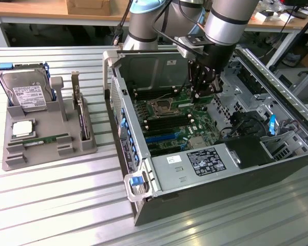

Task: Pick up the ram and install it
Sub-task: 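Insert the ram into the slot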

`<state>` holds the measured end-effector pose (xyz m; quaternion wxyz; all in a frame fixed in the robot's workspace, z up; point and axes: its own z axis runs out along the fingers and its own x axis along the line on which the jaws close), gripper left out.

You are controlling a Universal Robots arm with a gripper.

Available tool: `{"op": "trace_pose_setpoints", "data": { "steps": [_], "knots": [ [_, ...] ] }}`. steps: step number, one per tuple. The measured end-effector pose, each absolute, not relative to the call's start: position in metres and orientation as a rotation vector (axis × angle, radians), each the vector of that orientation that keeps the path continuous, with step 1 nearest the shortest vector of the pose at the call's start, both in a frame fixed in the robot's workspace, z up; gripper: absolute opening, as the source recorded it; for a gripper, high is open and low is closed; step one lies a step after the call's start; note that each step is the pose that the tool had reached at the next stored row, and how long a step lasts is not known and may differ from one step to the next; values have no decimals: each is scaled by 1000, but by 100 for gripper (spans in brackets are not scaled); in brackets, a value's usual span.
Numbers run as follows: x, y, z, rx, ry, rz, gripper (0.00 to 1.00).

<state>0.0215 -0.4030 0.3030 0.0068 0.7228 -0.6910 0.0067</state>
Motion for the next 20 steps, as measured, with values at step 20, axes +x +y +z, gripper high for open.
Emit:
{"op": "trace_pose_setpoints", "data": {
  "steps": [20],
  "knots": [
    [22,-403,292,2261,-2162,21,12]
  ]
}}
